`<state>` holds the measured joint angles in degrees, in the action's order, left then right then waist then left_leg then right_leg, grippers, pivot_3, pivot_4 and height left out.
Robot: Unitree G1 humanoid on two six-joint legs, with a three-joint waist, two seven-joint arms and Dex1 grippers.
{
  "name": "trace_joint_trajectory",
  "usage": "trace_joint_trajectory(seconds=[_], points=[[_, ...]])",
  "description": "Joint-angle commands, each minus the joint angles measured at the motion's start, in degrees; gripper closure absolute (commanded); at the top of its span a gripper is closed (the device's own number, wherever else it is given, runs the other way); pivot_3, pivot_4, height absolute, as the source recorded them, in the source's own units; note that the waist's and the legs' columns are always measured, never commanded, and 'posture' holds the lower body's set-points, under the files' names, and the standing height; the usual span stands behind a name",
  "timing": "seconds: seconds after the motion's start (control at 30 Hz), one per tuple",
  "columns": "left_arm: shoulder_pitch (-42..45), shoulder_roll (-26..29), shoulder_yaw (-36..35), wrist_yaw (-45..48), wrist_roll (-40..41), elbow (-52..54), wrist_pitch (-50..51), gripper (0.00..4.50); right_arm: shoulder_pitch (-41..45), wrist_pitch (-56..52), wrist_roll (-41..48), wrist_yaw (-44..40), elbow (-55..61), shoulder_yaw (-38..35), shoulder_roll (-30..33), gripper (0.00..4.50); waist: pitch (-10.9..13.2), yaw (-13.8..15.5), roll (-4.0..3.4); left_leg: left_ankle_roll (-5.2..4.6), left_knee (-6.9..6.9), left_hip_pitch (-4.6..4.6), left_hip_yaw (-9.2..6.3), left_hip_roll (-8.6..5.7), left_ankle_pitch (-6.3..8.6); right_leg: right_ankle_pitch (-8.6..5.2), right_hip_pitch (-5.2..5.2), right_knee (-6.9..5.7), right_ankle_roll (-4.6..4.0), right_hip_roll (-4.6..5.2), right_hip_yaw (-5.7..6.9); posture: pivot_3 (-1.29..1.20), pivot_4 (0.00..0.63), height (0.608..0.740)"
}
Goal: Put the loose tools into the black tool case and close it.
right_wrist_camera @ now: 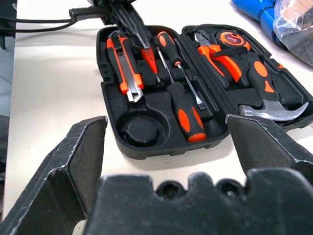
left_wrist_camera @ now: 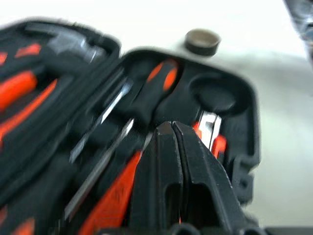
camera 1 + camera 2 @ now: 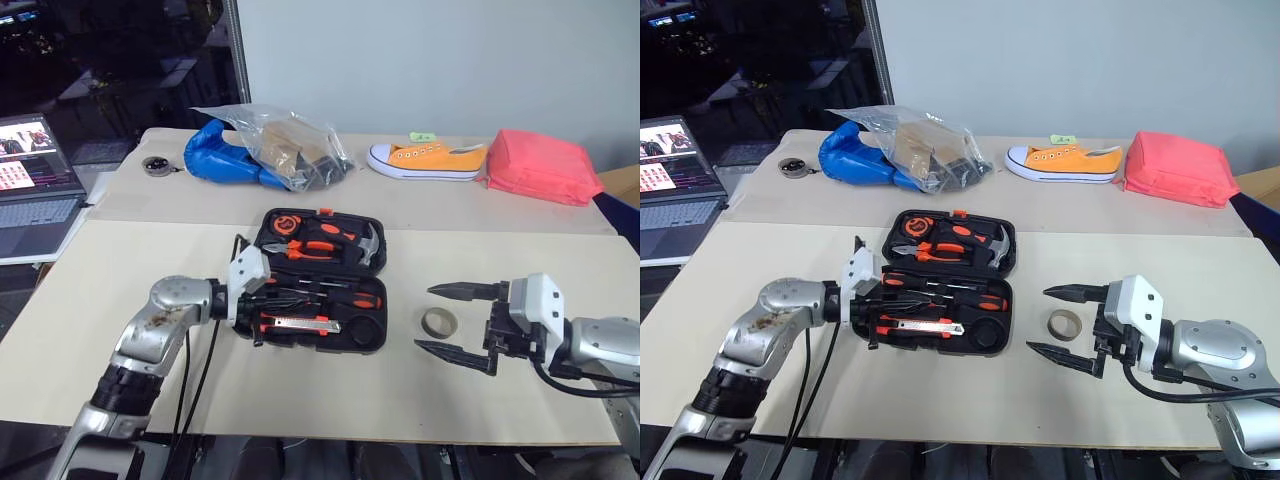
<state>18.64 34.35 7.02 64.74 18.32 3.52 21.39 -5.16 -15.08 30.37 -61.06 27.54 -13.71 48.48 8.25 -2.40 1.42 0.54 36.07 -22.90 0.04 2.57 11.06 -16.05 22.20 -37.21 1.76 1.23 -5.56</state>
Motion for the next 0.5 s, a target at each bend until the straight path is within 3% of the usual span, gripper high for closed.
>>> trace_joint_trajectory(seconds=[0.03, 0.27, 0.5], points=[[-3.09, 2.86, 1.60, 1.73, -2.94, 0.94, -5.04, 4.45, -0.18, 1.21, 0.03, 0.28, 1.20, -1.54, 0.01, 0.00, 0.00, 0.03, 0.00, 0.00, -0.01, -0.01, 0.00, 0.00, 0.00, 0.00, 0.02, 0.00, 0.00, 0.00, 0.00, 0.00, 0.150, 0.740], [-3.67, 4.99, 6.23, 1.85, -8.90, -5.71, -8.45, 4.45, 1.03, 0.48, 0.04, 0.32, 0.95, -1.09, 0.41, 0.00, -0.23, 0.20, -0.34, 0.00, -0.02, 0.11, 0.03, 0.00, 0.00, 0.00, -0.09, 0.00, -0.01, 0.01, -0.01, 0.00, 0.150, 0.740], [0.17, 2.59, 2.67, 4.40, -0.45, -8.52, -0.26, 4.45, 1.54, -1.50, 0.68, 1.02, 2.01, -0.93, 0.75, 0.00, -0.32, -0.06, -0.47, 0.00, -0.11, 0.84, 0.06, 0.00, 0.00, -0.01, -0.74, 0.01, -0.04, 0.00, -0.02, 0.00, 0.150, 0.740]])
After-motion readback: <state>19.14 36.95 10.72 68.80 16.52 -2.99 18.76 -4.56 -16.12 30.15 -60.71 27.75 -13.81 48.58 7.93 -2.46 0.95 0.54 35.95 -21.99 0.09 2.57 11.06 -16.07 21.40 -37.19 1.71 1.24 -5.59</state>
